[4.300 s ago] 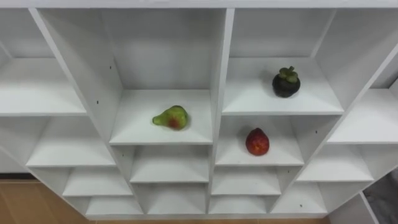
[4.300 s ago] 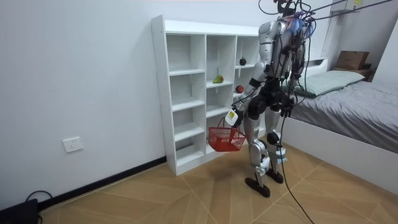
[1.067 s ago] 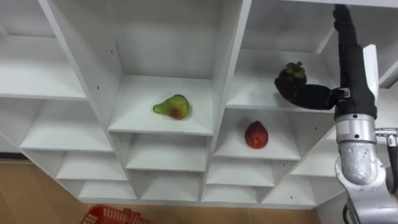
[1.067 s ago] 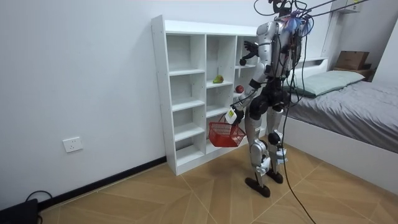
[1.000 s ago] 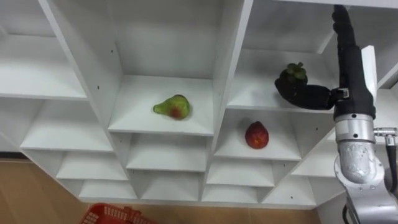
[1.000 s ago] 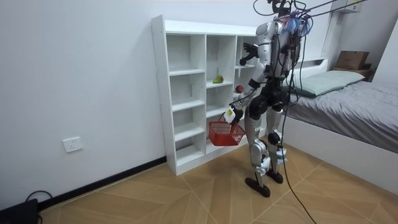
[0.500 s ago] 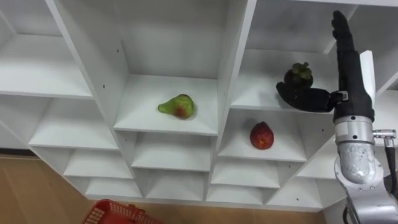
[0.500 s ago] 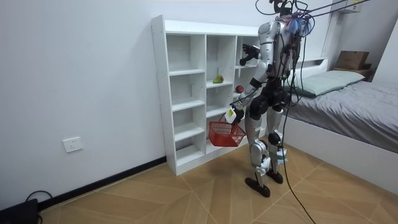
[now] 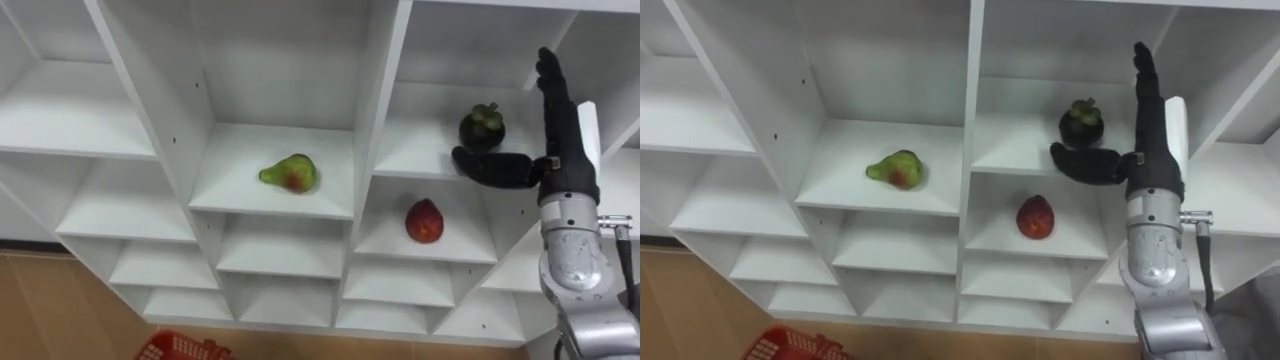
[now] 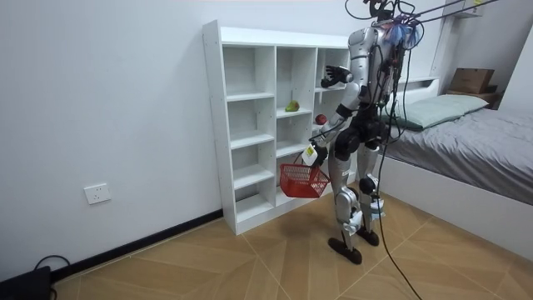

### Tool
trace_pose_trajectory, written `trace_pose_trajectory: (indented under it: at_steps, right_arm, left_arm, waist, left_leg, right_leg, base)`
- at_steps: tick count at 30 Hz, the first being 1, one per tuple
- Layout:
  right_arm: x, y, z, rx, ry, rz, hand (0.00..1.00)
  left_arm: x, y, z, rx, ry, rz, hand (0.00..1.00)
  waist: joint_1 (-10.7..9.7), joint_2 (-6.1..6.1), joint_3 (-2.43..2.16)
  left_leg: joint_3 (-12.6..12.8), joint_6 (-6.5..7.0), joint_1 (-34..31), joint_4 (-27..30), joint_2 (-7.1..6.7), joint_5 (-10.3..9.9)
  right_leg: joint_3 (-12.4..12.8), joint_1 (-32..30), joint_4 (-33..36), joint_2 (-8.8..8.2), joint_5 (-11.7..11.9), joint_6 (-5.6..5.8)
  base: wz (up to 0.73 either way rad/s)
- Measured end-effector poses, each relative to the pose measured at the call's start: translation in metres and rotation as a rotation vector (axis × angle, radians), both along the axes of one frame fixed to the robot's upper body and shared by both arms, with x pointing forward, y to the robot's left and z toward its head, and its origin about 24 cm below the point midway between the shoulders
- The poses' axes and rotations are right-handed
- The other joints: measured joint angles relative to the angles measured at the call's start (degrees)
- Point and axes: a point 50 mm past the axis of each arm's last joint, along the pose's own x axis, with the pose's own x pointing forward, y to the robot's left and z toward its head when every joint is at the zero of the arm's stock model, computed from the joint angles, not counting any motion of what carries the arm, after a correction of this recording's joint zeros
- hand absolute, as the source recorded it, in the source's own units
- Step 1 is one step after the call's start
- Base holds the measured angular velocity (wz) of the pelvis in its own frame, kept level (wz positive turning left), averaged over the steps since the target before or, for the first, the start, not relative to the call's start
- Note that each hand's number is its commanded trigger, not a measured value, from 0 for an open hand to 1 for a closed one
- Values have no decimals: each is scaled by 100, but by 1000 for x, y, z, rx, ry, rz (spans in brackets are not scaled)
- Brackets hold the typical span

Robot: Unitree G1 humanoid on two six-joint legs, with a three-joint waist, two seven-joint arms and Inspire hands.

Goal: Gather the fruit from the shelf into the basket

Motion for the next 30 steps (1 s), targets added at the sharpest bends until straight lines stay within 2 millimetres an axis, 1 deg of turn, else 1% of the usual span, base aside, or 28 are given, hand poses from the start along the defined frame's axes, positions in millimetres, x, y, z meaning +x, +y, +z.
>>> trace_pose_trajectory:
  at_steps: [2, 6, 13, 22, 30]
  right_arm:
    - [4, 0, 2, -3, -5, -1, 0]
    - [6, -1, 2, -3, -3, 0, 0]
    - [14, -4, -4, -4, 54, -19, 0]
    - [25, -1, 7, -6, 33, 7, 0]
    - [30, -4, -2, 13, 111, 23, 0]
  left_arm:
    - [2, 0, 0, -1, 2, -1, 100]
    - [4, 0, 0, -8, 2, -6, 100]
    - [4, 1, 0, -3, 8, -4, 100]
    - [4, 4, 1, 4, 16, -4, 100]
    - [2, 4, 0, 7, 30, 2, 100]
  waist:
    - [-2, -41, 21]
    - [-2, -93, -2]
    - [1, -95, -6]
    - [-6, -109, -14]
    - [24, -132, -8]
  left_leg:
    - [-7, -9, -13, 0, 3, 11]
    - [-61, -11, -21, 1, 2, 14]
    - [-93, -10, -23, 1, 0, 15]
    - [-121, -13, -2, 1, -2, 27]
    - [-163, -16, 1, 2, -3, 31]
  right_leg:
    - [-7, -13, 0, 3, 5, -9]
    - [-52, -5, -1, 1, 7, -11]
    - [-69, 4, 0, -2, 6, -11]
    - [-101, 34, 0, -7, 7, -11]
    - [-137, 54, -3, -13, 7, -11]
  base:
    - [0]
    - [5]
    - [1]
    - [0]
    - [1]
